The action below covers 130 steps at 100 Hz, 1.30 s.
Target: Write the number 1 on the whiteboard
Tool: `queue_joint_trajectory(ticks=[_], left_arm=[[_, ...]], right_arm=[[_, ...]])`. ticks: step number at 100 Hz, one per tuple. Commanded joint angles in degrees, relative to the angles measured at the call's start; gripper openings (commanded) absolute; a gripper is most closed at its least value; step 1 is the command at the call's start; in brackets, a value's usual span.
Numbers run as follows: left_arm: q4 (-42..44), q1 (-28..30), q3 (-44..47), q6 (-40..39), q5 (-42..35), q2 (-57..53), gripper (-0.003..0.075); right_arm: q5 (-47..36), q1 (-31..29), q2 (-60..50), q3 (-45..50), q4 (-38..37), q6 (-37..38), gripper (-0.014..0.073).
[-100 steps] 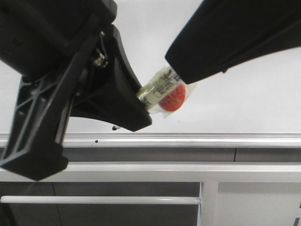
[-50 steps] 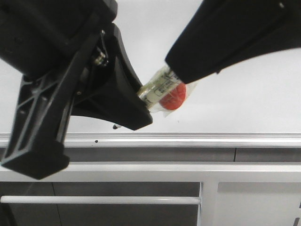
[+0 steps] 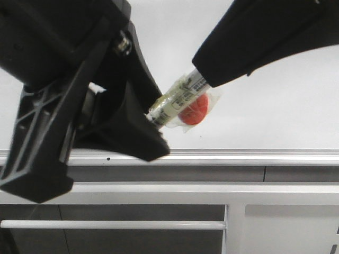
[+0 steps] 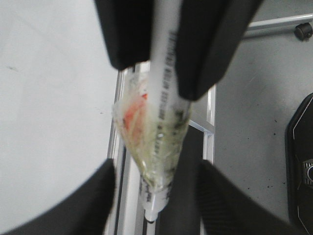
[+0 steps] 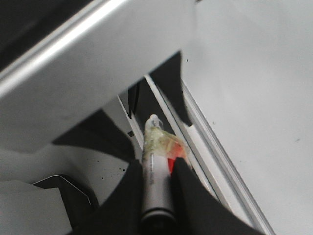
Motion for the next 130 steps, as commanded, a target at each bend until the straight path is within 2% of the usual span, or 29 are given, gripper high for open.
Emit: queue_joint_trajectory(ticks=[1,18,41,51,63,85,107,118,130], left_arm=[[-1.0,-0.4,-2.0,-0.6,-1.8,-2.5,0.0503],[-1.5,-0.4,-2.0,-2.1,0.8,-6.0,0.044],[-1.4,-0.4,-1.6,-10.7,2.5,-12.3,0.0414],[-1.0,-0.4,-0.3,-13.9,2.5,-14.4,0.0369],[-0.4,-0.4,1.7,-18.7,2.2,-16.4,0.0244],[-1.0,-0.4,5.8,-22.2,0.5,-18.0,-0.0021],[-3.7,-0.4,6.7,-22.2,0.2,-17.8,-0.002],[-3.4,-0.4,6.7,-22.1,0.1,-17.8,-0.002],[-3.4,-0.4,6.7,-22.1,-3.4,-17.7,-0.002]], right_arm=[[-3.4,0.0,-0.5,-2.0,-0.2,-0.6,-0.0066],[-2.6,0.0,-0.9,-2.0,-0.2,-0.6,-0.0066],[-1.2,-0.1,-5.8,-1.9,-3.7,0.4,-0.0064],[1.0,-0.9,-8.4,-1.8,-3.7,0.8,-0.0064],[4.9,-2.2,-12.2,-1.0,-4.9,4.1,-0.0064],[2.9,-2.7,-23.1,4.4,-6.7,8.3,-0.0064],[3.0,-2.7,-32.4,9.4,-7.1,10.1,-0.0064],[3.9,-2.7,-33.7,10.1,-7.1,10.1,-0.0064],[6.9,-2.7,-33.7,10.1,-7.0,10.1,-0.0064]])
